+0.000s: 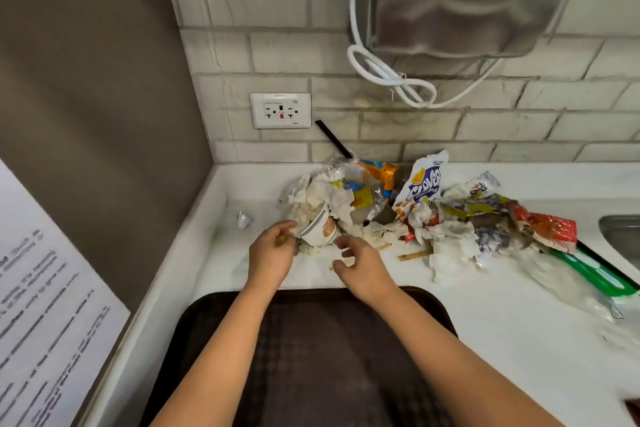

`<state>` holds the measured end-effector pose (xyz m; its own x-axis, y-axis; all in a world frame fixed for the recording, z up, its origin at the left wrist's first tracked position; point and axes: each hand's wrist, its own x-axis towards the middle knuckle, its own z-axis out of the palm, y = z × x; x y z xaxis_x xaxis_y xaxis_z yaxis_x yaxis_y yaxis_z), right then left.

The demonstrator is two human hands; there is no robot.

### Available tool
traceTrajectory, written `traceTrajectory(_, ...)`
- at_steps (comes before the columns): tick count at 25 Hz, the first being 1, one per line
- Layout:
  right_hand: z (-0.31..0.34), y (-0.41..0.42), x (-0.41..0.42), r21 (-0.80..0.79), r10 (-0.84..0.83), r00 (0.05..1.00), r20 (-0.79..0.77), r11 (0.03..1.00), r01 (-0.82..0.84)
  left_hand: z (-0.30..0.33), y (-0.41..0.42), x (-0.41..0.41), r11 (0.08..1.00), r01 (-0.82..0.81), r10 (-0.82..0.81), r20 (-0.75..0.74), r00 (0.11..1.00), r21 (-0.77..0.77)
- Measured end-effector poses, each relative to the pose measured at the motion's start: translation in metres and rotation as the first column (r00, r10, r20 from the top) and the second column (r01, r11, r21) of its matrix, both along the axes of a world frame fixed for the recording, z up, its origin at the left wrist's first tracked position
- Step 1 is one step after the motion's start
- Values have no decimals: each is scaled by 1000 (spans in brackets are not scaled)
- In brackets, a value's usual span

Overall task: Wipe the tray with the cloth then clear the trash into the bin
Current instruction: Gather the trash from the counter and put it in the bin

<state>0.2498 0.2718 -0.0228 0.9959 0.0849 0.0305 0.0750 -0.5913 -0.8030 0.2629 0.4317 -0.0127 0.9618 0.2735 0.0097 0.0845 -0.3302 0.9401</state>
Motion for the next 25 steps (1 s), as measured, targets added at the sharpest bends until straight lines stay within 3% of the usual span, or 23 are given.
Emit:
traceTrajectory(4,-16,25,42,-63,-13,1000,22,998,14,-6,4,51,933,110,-137,55,989,341)
traceTrajectory(7,-29,35,67,-65,-69,998,6,996,69,-11,5,79,880,237,-233,-60,971,412)
traceTrajectory(9,-33,41,80,-143,-85,996,21,986,87,-16,6,90,903,237,-217,-97,971,359)
traceTrajectory(12,-29,46,91,-258,-116,993,-7,960,110,-20,7,96,940,93,-88,-29,996,327)
traceTrajectory(16,-17,49,82,-208,-106,993,-59,974,92,-19,19,87,983,-85,85,10,996,162)
traceTrajectory(23,-1,17,35,-279,-70,993,-93,959,41,-25,35,65,969,-200,183,-126,975,-147)
traceTrajectory(25,1,5,22,-286,-86,989,-122,957,48,-25,35,54,982,-156,136,-187,973,-102)
